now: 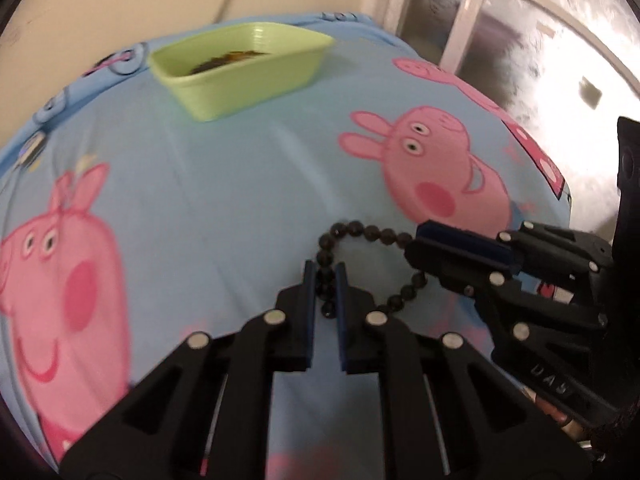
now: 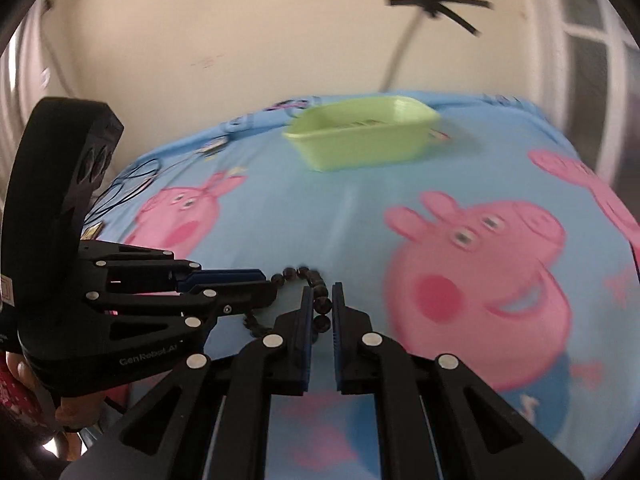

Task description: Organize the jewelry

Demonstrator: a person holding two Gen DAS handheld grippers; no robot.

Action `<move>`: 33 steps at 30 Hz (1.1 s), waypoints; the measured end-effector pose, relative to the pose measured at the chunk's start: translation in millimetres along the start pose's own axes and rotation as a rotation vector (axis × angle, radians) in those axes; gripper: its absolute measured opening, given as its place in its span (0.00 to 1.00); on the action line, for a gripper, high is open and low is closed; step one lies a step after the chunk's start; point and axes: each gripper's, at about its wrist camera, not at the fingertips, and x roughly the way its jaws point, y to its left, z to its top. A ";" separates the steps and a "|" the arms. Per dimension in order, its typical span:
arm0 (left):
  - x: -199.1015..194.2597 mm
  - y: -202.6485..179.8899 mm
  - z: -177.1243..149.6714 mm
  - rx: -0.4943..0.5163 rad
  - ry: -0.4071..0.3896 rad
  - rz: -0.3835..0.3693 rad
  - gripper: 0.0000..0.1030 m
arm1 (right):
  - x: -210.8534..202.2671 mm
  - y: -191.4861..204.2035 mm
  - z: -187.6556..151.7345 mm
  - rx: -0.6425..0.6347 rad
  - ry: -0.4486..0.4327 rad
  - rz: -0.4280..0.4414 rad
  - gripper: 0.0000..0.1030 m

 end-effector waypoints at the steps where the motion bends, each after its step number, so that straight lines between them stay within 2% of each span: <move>1: 4.0 -1.9 7.2 0.005 0.006 -0.004 0.08 | 1.2 -8.7 -3.2 0.017 0.006 -0.002 0.00; 4: 3.8 -4.2 21.3 0.001 0.007 -0.017 0.08 | 6.0 -20.6 -2.1 0.047 0.009 0.022 0.00; 7: -8.6 0.8 38.7 -0.001 -0.032 -0.001 0.08 | 2.1 -24.1 16.2 0.044 -0.036 0.053 0.00; 12: -35.6 25.4 95.6 -0.025 -0.146 0.062 0.08 | -2.7 -11.8 78.7 -0.057 -0.166 0.085 0.00; 15: -33.8 42.1 139.4 -0.043 -0.202 0.091 0.08 | 8.7 -3.7 123.6 -0.126 -0.231 0.066 0.00; 17: -21.2 58.1 165.9 -0.067 -0.236 0.154 0.08 | 28.2 -4.2 151.9 -0.140 -0.253 0.032 0.00; 18: -10.2 67.1 179.2 -0.075 -0.249 0.186 0.10 | 41.5 -8.6 164.7 -0.136 -0.260 0.000 0.00; 19: 0.3 73.8 187.4 -0.080 -0.246 0.216 0.22 | 57.6 -14.5 175.8 -0.136 -0.256 -0.037 0.00; 20: 11.2 81.5 192.5 -0.097 -0.217 0.261 0.28 | 67.4 -20.6 180.2 -0.133 -0.249 -0.068 0.00; 21: 21.4 92.1 192.1 -0.147 -0.164 0.296 0.28 | 76.2 -30.3 181.9 -0.115 -0.242 -0.108 0.00; 22: 21.7 99.3 186.8 -0.181 -0.154 0.258 0.28 | 78.2 -38.7 178.4 -0.064 -0.230 -0.117 0.00; 23: 17.8 102.5 176.4 -0.205 -0.163 0.212 0.28 | 75.3 -45.2 170.6 -0.022 -0.231 -0.084 0.00; 24: 11.3 100.7 160.2 -0.205 -0.176 0.217 0.28 | 66.2 -48.7 158.7 0.021 -0.238 -0.043 0.00; 27: -6.7 88.1 114.6 -0.174 -0.203 0.258 0.28 | 40.7 -50.2 120.9 0.064 -0.238 -0.002 0.00; 33: -22.5 42.0 37.5 -0.133 -0.153 0.239 0.28 | -2.1 -34.0 39.2 0.182 -0.202 0.035 0.00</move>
